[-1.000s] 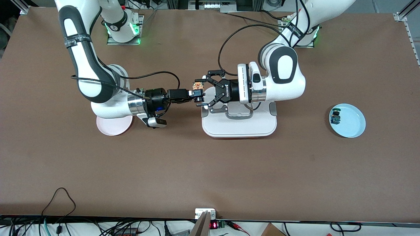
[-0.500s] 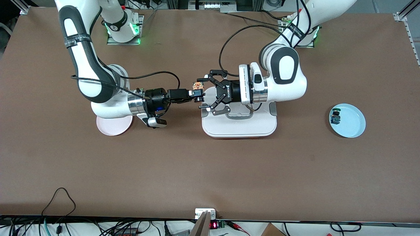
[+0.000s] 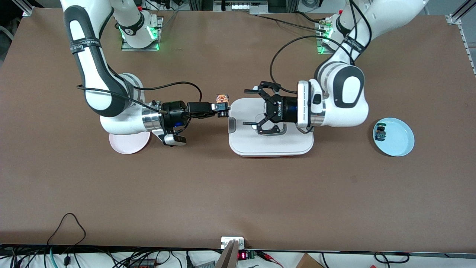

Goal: Transfer orange switch to right arm and place
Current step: 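Open the left gripper and draw it back while the right gripper holds, then carry the switch over the white plate with the right gripper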

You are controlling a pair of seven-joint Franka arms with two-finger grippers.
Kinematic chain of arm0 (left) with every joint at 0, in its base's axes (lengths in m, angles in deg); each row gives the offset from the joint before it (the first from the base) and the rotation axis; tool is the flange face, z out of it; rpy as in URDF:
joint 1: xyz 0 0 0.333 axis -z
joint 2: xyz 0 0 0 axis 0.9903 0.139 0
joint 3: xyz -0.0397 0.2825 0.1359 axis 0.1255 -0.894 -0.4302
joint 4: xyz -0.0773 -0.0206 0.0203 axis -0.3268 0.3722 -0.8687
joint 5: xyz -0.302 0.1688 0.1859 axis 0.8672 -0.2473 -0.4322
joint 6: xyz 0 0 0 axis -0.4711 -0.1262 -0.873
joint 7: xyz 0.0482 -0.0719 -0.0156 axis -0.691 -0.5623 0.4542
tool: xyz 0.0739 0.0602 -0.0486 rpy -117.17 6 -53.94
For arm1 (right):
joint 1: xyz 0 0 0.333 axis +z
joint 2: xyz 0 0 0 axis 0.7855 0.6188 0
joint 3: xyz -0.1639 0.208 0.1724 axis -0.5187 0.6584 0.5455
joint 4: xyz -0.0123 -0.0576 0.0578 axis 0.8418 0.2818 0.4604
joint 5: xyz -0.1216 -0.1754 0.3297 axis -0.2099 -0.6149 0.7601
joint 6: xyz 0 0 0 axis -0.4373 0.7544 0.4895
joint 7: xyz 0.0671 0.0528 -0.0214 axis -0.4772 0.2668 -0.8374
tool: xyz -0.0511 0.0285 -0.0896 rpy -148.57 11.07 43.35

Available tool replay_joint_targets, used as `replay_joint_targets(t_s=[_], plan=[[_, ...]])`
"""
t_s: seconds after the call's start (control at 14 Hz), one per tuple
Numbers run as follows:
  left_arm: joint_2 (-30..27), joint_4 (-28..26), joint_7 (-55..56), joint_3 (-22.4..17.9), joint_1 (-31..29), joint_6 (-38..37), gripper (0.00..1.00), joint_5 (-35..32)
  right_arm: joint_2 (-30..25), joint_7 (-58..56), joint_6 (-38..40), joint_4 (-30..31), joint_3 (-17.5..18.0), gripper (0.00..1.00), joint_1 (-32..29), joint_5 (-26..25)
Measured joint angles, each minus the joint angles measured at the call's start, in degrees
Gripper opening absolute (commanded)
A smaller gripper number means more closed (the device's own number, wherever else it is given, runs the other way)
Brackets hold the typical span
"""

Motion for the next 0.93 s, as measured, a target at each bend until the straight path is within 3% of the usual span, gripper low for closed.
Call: replay_joint_targets(t_s=[0.21, 0.5, 0.71, 0.93], plan=[[0.0, 0.3, 6.8, 0.0, -3.7, -4.0, 1.0, -8.3, -0.1, 0.0, 0.2, 0.0, -0.2, 0.01, -1.3, -1.1], [-0.1, 1.8, 20.1, 0.0, -6.6, -6.2, 1.0, -23.7, -0.9, 0.0, 1.4, 0.0, -0.4, 0.0, -4.5, -8.4], [0.0, 1.9, 26.1, 0.0, -6.5, -6.2, 1.0, -29.5, -1.1, 0.0, 3.3, 0.1, -0.5, 0.0, -7.3, -16.2], [0.0, 1.9, 35.1, -0.2, -6.7, -6.8, 1.0, -39.2, -1.7, 0.0, 4.1, 0.1, -0.5, 0.0, -9.3, -25.5]])
